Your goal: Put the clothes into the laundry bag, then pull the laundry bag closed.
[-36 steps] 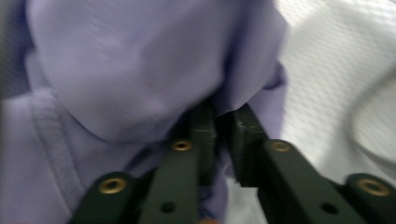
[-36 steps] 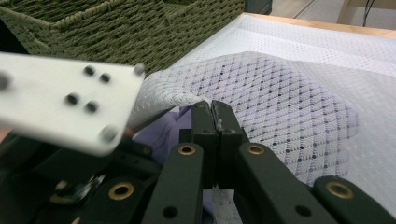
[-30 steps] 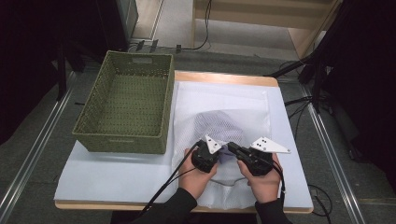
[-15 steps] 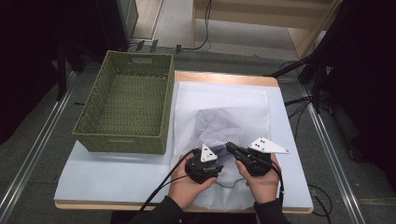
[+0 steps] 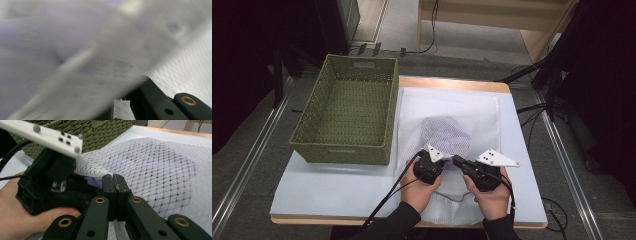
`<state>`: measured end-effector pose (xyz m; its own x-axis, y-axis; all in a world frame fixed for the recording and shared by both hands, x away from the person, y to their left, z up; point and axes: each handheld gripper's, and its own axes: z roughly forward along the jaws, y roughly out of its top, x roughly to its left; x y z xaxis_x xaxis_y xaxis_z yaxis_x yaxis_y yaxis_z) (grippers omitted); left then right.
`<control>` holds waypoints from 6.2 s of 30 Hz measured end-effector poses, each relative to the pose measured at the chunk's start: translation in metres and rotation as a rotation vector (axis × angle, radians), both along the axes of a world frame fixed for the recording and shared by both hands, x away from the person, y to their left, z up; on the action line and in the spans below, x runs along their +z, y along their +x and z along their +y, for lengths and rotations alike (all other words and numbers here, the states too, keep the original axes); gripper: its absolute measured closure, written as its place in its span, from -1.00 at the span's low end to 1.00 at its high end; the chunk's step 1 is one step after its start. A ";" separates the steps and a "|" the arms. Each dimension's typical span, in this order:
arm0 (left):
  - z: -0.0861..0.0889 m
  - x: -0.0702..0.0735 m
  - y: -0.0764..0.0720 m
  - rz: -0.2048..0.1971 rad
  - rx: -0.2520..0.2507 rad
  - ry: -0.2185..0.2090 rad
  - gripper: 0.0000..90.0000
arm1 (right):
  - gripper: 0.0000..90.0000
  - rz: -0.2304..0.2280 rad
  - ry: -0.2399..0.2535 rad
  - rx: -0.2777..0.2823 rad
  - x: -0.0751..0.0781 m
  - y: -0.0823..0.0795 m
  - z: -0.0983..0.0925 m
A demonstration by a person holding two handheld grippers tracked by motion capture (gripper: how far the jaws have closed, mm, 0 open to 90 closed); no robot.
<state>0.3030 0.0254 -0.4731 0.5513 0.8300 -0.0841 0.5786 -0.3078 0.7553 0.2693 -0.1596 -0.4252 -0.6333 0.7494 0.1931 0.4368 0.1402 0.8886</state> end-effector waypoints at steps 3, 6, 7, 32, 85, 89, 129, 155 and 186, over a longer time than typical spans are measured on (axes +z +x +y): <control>0.004 0.001 0.002 -0.004 0.011 -0.030 1.00 | 1.00 0.001 -0.008 0.004 -0.001 0.000 0.001; 0.009 0.005 -0.005 -0.004 -0.027 -0.052 0.92 | 1.00 0.001 -0.012 0.005 -0.002 0.000 0.002; 0.011 0.008 -0.010 -0.003 -0.047 -0.054 0.88 | 1.00 -0.001 -0.011 0.002 -0.001 0.000 0.001; 0.122 0.015 -0.093 0.004 -0.109 -0.069 0.31 | 1.00 0.003 -0.019 0.024 -0.001 -0.022 0.002; 0.185 0.007 -0.113 0.134 -0.072 -0.237 -0.04 | 0.02 0.010 -0.043 -0.052 -0.020 -0.053 -0.006; 0.177 0.006 -0.113 0.163 -0.061 -0.232 -0.12 | 0.22 0.004 -0.026 -0.012 -0.015 -0.056 0.002; 0.166 0.012 -0.123 0.082 -0.046 -0.247 1.00 | 0.65 0.241 -0.084 0.373 -0.058 -0.025 0.129; 0.155 0.005 -0.103 0.167 -0.244 -0.197 0.35 | 1.00 0.133 -0.049 0.355 -0.039 -0.037 0.120; 0.136 0.013 -0.115 -0.036 -0.304 0.027 0.99 | 0.44 0.090 -0.075 0.304 -0.026 -0.028 0.154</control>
